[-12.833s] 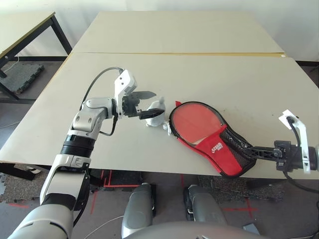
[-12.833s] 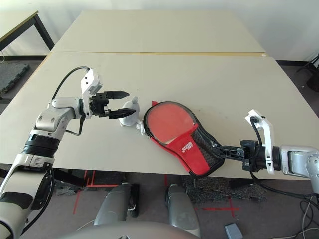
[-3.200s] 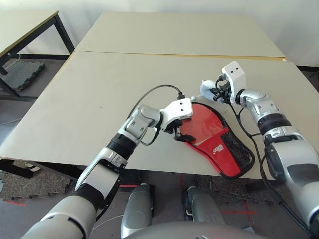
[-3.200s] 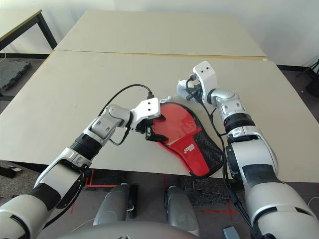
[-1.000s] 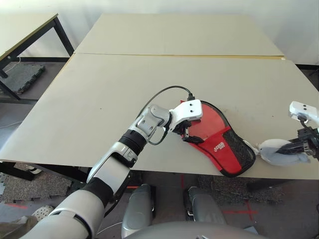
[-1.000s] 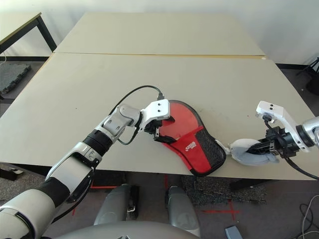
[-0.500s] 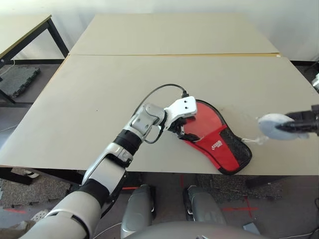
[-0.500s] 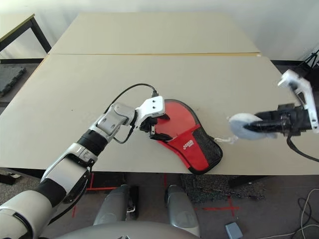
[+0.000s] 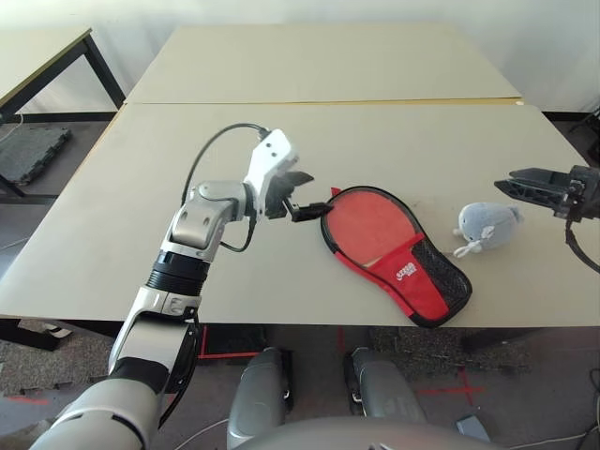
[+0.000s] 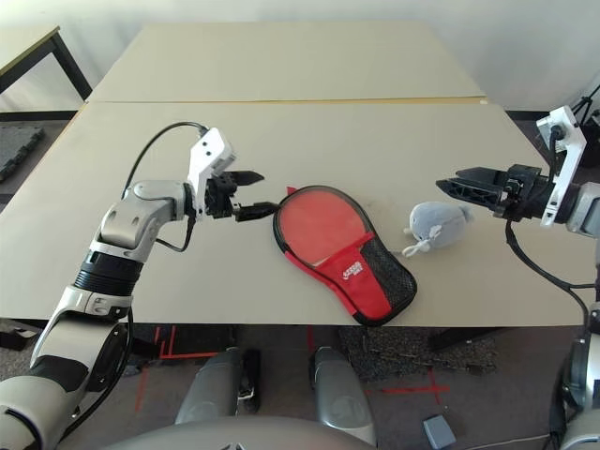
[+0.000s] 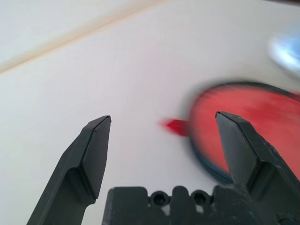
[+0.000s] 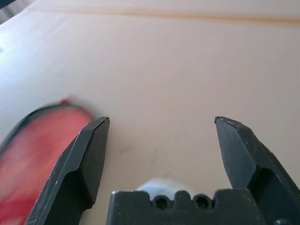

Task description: Store the ping-pong paddle in its case and zip it.

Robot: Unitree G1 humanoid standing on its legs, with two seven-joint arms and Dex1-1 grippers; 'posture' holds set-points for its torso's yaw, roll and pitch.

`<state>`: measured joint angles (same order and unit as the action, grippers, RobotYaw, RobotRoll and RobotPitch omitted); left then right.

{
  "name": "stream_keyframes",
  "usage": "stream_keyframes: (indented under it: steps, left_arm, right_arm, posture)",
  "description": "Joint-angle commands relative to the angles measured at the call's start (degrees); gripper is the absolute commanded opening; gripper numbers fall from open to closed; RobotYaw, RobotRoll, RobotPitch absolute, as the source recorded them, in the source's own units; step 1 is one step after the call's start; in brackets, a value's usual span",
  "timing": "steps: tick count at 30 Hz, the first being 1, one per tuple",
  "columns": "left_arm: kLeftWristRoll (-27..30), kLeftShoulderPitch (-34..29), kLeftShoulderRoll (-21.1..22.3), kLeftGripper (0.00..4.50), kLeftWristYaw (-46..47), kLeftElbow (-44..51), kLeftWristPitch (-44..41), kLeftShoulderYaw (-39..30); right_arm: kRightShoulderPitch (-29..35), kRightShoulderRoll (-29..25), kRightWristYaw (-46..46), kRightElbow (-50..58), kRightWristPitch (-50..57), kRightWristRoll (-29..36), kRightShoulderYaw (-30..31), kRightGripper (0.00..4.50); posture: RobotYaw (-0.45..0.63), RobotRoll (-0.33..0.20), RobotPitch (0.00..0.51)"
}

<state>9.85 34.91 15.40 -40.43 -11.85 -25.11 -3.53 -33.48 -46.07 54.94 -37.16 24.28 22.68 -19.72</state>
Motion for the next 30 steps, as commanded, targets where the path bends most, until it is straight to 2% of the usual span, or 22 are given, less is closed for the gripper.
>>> stream_keyframes:
  steps: [1,3,6,9,12,18,30]
  left_arm:
    - [-1.45,-1.24,-1.65,4.50,14.03,-5.92,9.67,-6.88]
    - [-3.72,-1.11,-1.29,4.50,22.36,-10.63,17.16,-9.68]
    - [-5.61,-0.69,-0.68,4.50,29.53,-15.74,24.56,-11.35]
    - [-7.21,-0.22,-0.10,4.50,35.61,-20.79,30.64,-12.30]
    - [-7.31,0.07,0.30,4.50,40.49,-24.84,33.74,-13.39]
    - [-7.20,0.44,1.17,4.50,44.92,-29.84,36.52,-13.53]
    - [-5.88,0.97,1.16,4.50,44.26,-31.76,37.14,-12.94]
  right_arm:
    - [-0.87,3.63,-12.68,-5.66,-11.61,-2.66,-3.55,4.47]
    - [-1.19,6.09,-19.77,-8.18,-17.35,-3.53,-4.87,4.47]
    - [-1.62,8.27,-27.30,-11.37,-23.94,-4.91,-5.48,4.47]
    - [-1.97,10.82,-36.07,-13.81,-29.61,-7.01,-5.25,4.47]
    - [-2.53,12.19,-40.44,-15.20,-32.99,-8.35,-4.79,4.47]
    - [-3.52,13.01,-44.18,-17.94,-35.12,-8.71,-4.78,4.47]
    - [-3.60,14.03,-43.18,-18.21,-34.57,-7.91,-4.46,4.47]
  posture:
    - [0.01,0.000,0.076]
    - [0.01,0.000,0.074]
    - [0.01,0.000,0.073]
    - [0.00,0.000,0.073]
    - [0.00,0.000,0.073]
    - [0.00,0.000,0.082]
    - [0.00,0.000,0.084]
